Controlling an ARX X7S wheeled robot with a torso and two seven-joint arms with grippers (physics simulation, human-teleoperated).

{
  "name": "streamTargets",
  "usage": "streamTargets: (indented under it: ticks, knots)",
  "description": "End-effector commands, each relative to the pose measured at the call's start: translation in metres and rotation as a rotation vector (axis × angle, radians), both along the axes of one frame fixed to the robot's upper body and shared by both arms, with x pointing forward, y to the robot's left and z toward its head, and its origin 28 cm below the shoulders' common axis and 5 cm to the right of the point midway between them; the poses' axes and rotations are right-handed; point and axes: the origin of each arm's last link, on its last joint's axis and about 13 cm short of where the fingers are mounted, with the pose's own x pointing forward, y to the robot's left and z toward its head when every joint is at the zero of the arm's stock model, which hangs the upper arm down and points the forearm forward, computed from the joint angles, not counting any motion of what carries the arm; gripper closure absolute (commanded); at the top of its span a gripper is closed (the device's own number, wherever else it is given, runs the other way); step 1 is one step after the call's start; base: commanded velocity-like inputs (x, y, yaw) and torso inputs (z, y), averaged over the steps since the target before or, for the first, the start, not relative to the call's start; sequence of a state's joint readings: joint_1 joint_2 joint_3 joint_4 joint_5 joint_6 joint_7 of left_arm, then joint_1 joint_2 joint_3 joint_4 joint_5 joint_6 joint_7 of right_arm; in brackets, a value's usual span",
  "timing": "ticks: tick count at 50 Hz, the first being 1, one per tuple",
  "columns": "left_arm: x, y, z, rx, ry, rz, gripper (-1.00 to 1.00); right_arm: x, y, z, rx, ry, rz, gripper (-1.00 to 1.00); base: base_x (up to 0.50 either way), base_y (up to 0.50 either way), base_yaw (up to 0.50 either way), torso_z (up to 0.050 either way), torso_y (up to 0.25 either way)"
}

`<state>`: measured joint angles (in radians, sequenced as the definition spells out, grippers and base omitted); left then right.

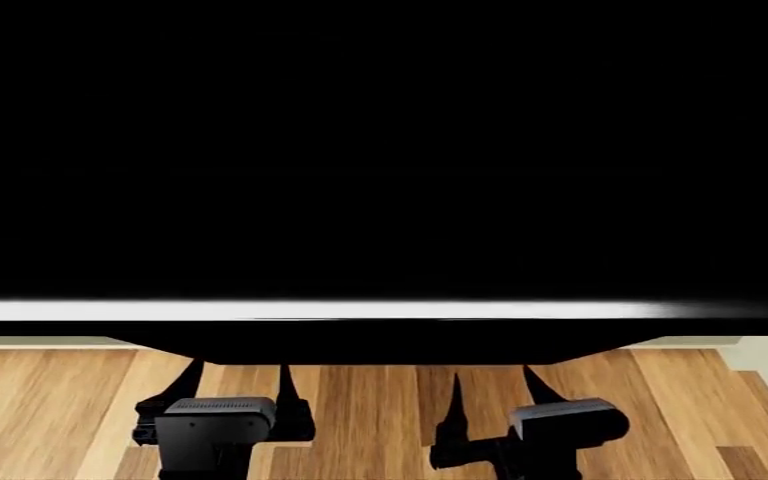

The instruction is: Close the dishwasher door

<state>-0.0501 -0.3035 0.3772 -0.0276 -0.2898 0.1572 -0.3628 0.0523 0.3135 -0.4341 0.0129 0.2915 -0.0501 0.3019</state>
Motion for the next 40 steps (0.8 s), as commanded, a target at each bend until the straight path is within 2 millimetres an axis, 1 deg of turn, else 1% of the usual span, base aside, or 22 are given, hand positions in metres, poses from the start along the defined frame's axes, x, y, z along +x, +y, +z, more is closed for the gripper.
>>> streamTargets:
  ticks: [1, 8, 20, 27, 31, 40]
  knots:
    - [0.0, -0.001, 0.0, -0.001, 0.003, -0.004, -1.0, 0.0, -0.001, -0.001, 0.019, 0.008, -0.016, -1.0, 0.0, 0.0, 0.0, 0.0, 0.0]
    - [-0.001, -0.002, 0.009, -0.034, 0.017, -0.009, -1.0, 0.002, -0.002, 0.003, 0.037, 0.008, -0.033, -1.0, 0.0, 0.0, 0.0, 0.0, 0.0]
    - [0.006, 0.001, 0.029, -0.071, 0.049, 0.025, -1.0, 0.009, -0.003, 0.026, 0.059, -0.007, -0.069, -1.0, 0.0, 0.0, 0.0, 0.0, 0.0]
    - [0.008, 0.001, 0.045, -0.099, 0.065, 0.003, -1.0, 0.011, -0.001, 0.034, 0.051, -0.013, -0.062, -1.0, 0.0, 0.0, 0.0, 0.0, 0.0]
    - [0.008, 0.0, 0.055, -0.098, 0.059, -0.008, -1.0, 0.012, -0.002, 0.042, 0.043, -0.019, -0.063, -1.0, 0.0, 0.0, 0.0, 0.0, 0.0]
    - [0.016, 0.003, 0.083, -0.08, 0.009, 0.006, -1.0, 0.019, -0.003, 0.065, 0.025, -0.047, -0.063, -1.0, 0.0, 0.0, 0.0, 0.0, 0.002]
